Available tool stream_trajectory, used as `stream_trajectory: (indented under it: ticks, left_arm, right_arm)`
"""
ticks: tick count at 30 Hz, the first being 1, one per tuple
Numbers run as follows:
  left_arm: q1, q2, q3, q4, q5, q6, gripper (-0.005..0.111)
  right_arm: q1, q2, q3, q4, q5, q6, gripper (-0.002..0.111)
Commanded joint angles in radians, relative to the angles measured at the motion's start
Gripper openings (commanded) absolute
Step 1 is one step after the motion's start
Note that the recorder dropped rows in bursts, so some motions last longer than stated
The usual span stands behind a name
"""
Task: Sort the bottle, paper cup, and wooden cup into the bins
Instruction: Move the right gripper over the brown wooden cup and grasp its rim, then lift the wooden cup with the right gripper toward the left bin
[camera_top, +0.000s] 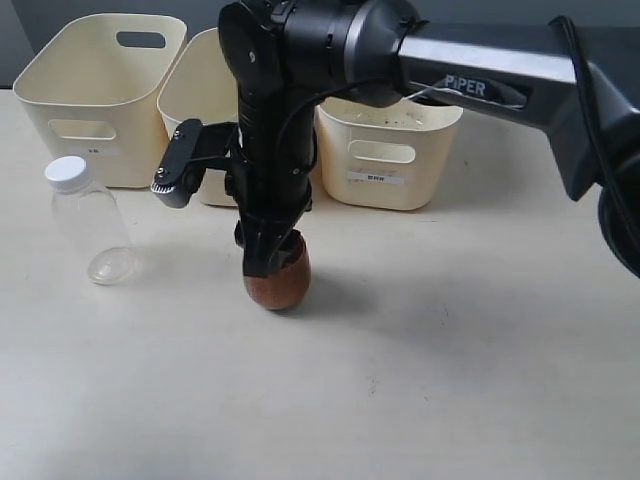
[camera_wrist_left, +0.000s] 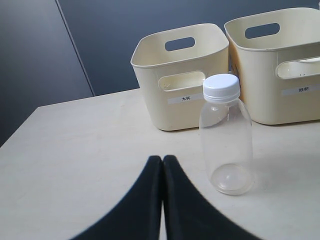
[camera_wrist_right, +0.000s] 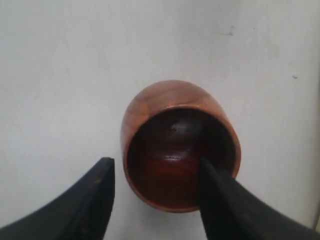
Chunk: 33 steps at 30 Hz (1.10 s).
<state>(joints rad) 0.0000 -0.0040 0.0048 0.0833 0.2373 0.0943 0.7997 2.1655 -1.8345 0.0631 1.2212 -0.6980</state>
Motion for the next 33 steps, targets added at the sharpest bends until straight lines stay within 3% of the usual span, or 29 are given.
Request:
stream_trajectory:
  ticks: [1, 16, 19, 23, 33]
  left_arm:
    - [-0.005, 0.004, -0.005, -0.003, -0.005, -0.005, 0.000]
    - [-0.005, 0.004, -0.005, -0.003, -0.005, -0.005, 0.000]
    - [-0.005, 0.004, -0.005, -0.003, -0.005, -0.005, 0.000]
    - [-0.005, 0.004, -0.005, -0.003, -0.005, -0.005, 0.000]
    - [-0.005, 0.004, -0.005, -0.003, -0.005, -0.005, 0.000]
  right_arm:
    - [-0.002, -0.010, -0.006, 0.003, 0.000, -0.006, 0.050]
    - [-0.002, 0.056, -0.006, 0.036, 0.000, -0.013, 0.049]
    - [-0.002, 0.075, -0.006, 0.036, 0.000, -0.013, 0.036]
    - [-0.002, 0.087, -0.006, 0.030, 0.000, -0.045, -0.001]
    - [0.026, -0.117, -0.006, -0.008, 0.000, -0.069, -0.001]
